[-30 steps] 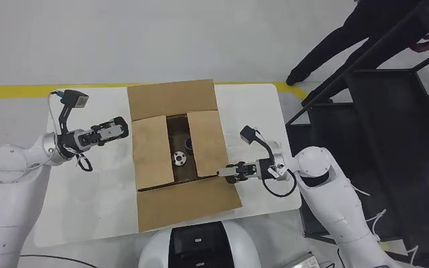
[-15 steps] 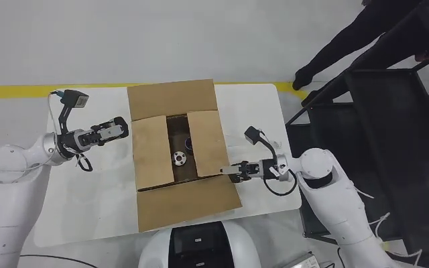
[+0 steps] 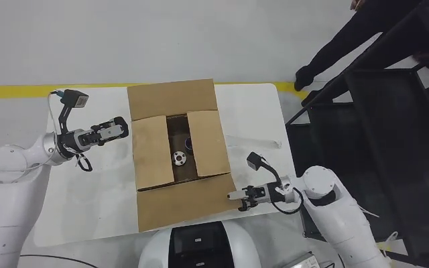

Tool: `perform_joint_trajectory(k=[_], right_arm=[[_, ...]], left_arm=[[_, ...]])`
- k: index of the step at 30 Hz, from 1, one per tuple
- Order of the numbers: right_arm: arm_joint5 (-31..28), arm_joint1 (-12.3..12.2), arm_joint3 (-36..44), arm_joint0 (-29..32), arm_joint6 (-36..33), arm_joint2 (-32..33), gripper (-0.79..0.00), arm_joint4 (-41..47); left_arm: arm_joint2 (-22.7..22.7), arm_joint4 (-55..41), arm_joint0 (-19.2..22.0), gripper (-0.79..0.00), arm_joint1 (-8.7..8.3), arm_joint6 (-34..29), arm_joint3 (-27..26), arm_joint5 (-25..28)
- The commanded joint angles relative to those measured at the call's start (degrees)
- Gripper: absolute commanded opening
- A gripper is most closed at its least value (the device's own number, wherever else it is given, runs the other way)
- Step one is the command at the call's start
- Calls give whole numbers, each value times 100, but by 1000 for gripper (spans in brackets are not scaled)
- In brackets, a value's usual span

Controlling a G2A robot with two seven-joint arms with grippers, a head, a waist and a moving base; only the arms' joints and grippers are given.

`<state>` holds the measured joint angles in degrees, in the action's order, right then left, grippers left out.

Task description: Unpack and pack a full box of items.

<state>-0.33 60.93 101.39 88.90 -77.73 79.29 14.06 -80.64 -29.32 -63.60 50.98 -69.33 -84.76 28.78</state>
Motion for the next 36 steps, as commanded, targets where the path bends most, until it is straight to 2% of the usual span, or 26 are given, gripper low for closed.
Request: perform_joint_trajectory(k=[1, 9, 12, 18, 23, 28, 36], right_arm=[[-94, 19, 14, -24, 153, -44, 0, 353], [-513, 122, -414, -391, 705, -300, 0, 1577], [-616, 159, -677, -583, 953, -432, 0, 1706], [-711, 257, -1156, -1110, 1557, -813, 0, 1643], [-782, 316, -1376, -1477, 1934, -1103, 0, 1222], [-883, 323, -1381, -1606, 2113, -1196, 0, 837], [-879, 301, -1055, -1649, 2136, -1282, 0, 349]], left_arm=[[0, 0, 0, 0, 0, 0, 0, 0], [0, 0, 0, 0, 0, 0, 0, 0], [0, 0, 0, 0, 0, 0, 0, 0], [0, 0, 0, 0, 0, 0, 0, 0], [12, 315, 69, 0, 8, 396, 44, -206], [258, 885, 483, 0, 61, 642, 423, 141], [887, 1372, 1445, 0, 244, 962, 1623, 834]])
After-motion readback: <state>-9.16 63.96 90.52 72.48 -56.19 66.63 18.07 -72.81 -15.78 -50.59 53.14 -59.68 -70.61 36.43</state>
